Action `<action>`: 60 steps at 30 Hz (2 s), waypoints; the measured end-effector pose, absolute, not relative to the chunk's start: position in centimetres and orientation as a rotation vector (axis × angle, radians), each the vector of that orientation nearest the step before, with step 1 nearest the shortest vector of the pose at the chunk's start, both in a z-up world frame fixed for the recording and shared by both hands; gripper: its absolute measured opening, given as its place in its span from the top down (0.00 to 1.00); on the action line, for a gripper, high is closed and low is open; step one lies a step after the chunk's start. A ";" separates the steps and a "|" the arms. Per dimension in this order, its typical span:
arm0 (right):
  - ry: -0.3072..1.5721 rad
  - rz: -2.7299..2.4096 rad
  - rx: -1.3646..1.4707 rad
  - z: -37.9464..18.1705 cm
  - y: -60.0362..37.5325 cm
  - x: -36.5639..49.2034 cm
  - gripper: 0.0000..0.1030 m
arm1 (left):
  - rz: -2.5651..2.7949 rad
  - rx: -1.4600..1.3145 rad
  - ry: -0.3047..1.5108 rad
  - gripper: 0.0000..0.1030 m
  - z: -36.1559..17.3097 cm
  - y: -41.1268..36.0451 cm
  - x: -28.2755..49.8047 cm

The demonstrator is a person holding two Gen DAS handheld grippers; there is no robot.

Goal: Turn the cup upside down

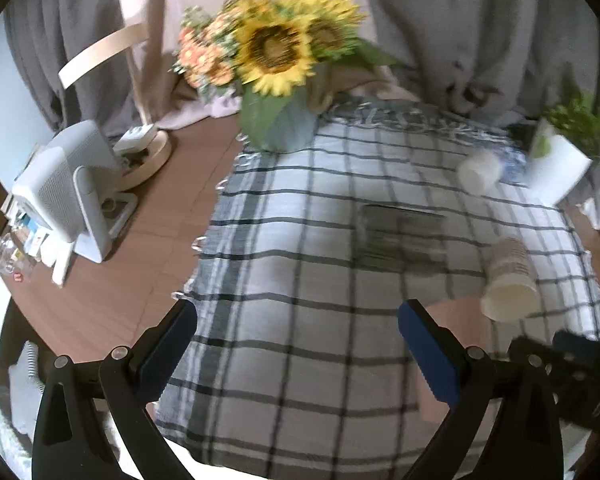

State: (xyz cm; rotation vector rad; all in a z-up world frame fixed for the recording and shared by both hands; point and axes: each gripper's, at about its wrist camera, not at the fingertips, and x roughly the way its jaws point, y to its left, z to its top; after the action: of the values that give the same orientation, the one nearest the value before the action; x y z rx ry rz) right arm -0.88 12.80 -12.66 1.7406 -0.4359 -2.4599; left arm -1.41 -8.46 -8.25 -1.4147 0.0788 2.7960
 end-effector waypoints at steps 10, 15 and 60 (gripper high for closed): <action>-0.369 -2.665 1.515 -8.4 17.3 3.4 0.20 | 2.758 -1.310 0.070 0.00 -7.0 -4.3 2.2; -0.337 -2.722 1.463 -7.7 18.6 5.4 0.20 | 2.716 -1.327 0.080 0.00 -7.5 -2.6 3.3; -0.353 -2.606 1.662 -12.3 22.6 5.2 0.20 | 2.482 -1.501 0.167 0.62 -12.8 2.1 2.8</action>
State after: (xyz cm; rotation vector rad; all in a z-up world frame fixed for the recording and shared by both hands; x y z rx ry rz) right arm 5.22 22.57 -12.32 1.6617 -0.3532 -2.6060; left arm 2.80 2.14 -12.77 -1.5010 0.1667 2.4820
